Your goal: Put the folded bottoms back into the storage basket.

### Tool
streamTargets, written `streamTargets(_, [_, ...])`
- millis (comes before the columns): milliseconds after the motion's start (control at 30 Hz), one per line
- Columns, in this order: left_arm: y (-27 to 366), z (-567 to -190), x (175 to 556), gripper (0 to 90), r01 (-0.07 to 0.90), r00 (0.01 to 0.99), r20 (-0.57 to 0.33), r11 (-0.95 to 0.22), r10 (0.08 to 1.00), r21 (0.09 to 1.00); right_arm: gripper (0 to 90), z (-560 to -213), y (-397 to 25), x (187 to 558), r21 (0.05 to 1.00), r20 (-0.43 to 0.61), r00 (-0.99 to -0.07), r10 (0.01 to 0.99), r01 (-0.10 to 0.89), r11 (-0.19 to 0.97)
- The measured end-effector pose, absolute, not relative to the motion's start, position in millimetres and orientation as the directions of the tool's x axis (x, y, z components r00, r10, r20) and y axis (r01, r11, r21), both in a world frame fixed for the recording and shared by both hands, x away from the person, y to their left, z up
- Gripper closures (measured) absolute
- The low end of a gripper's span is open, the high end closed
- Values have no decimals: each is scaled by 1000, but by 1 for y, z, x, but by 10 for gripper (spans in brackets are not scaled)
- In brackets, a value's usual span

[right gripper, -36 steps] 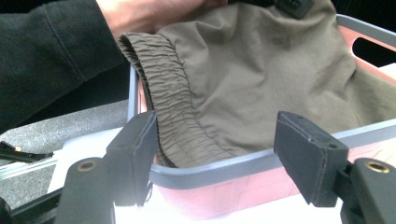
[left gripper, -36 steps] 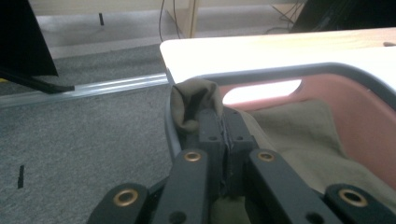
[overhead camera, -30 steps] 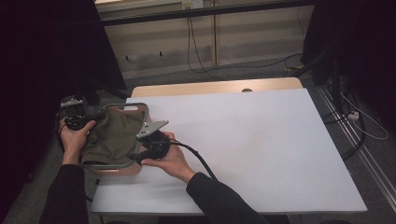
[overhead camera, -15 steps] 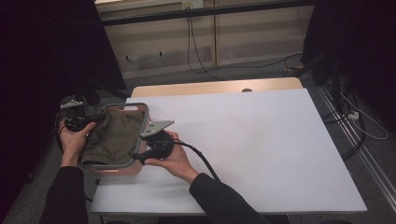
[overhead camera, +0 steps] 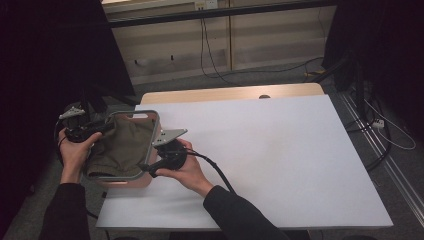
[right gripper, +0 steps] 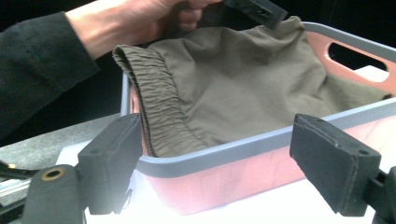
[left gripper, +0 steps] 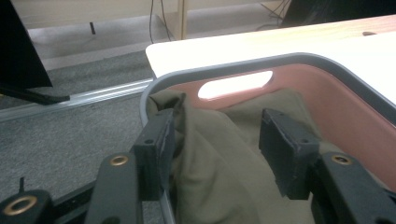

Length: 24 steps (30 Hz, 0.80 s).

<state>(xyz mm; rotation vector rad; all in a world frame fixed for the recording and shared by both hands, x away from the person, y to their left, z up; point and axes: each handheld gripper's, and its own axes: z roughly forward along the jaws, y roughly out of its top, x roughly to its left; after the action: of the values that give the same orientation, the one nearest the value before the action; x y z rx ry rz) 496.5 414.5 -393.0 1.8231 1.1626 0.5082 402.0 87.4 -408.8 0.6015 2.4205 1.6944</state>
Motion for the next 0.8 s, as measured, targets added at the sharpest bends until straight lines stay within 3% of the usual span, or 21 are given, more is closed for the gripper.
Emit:
streamTargets(500, [417,-384,476,48,417,445,-72,-136,893,899,105,-410,89,402,923,110,-908,405,245,298])
streamTargets(800, [412,-378,458,45,397,475,-67,-146,877,906,57,-409,87,401,929,101,-902,419,237,285])
